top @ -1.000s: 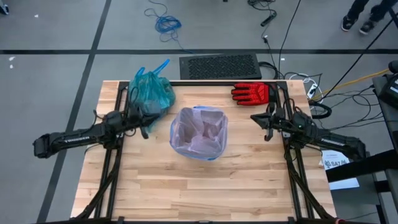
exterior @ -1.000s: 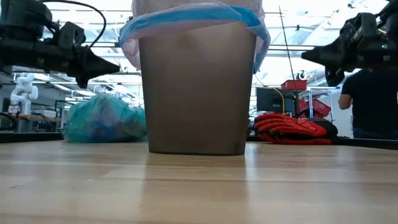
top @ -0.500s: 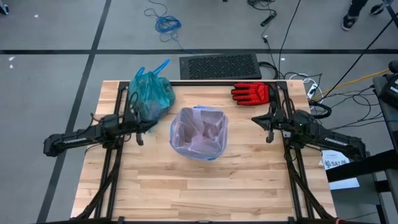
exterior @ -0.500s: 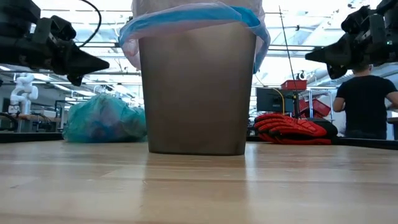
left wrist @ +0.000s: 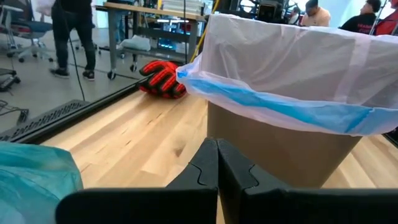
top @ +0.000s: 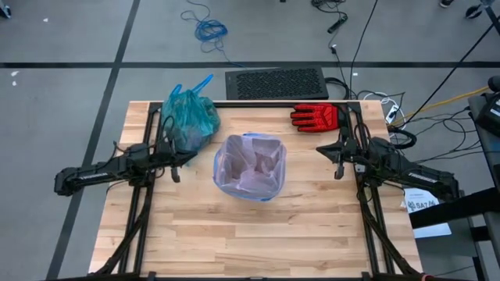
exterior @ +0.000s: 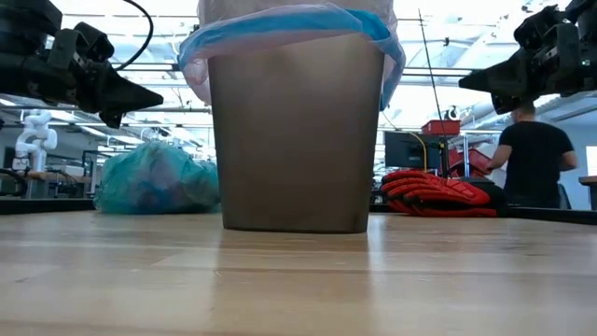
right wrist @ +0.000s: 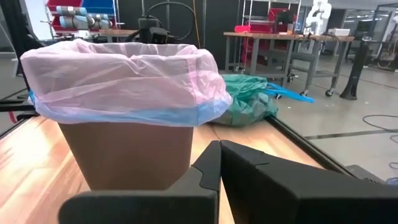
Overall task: Place trash/remove bag and relplace
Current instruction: Return to Home Position
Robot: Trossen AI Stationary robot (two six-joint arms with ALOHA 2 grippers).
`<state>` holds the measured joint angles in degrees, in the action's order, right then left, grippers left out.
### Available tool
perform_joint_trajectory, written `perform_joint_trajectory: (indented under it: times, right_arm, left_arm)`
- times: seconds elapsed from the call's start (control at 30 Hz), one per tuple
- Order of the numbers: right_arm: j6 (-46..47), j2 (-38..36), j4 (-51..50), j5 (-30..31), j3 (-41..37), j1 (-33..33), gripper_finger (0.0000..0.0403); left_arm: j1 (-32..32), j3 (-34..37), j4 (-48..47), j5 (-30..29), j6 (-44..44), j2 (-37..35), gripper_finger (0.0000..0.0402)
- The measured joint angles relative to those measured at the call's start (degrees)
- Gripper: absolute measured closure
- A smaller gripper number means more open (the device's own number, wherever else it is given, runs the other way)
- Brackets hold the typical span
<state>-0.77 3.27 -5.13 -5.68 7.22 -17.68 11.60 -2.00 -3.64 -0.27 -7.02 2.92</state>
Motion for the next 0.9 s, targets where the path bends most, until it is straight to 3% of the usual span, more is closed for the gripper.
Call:
perform_joint_trajectory:
  times: [0.27, 0.47, 0.9]
  right_arm:
    - [3.8, 0.0, -9.5, -0.3, 0.0, 0.0, 0.0403]
    - [11.9, 0.0, -17.4, -0.3, 0.0, 0.0, 0.0403]
    - [13.6, 0.0, -17.4, -0.3, 0.0, 0.0, 0.0403]
  left_arm:
    - [0.0, 0.0, 0.0, 0.0, 0.0, 0.0, 0.0402]
    - [0.0, 0.0, 0.0, 0.0, 0.0, 0.0, 0.0402]
    - [0.0, 0.0, 0.0, 0.0, 0.0, 0.0, 0.0402]
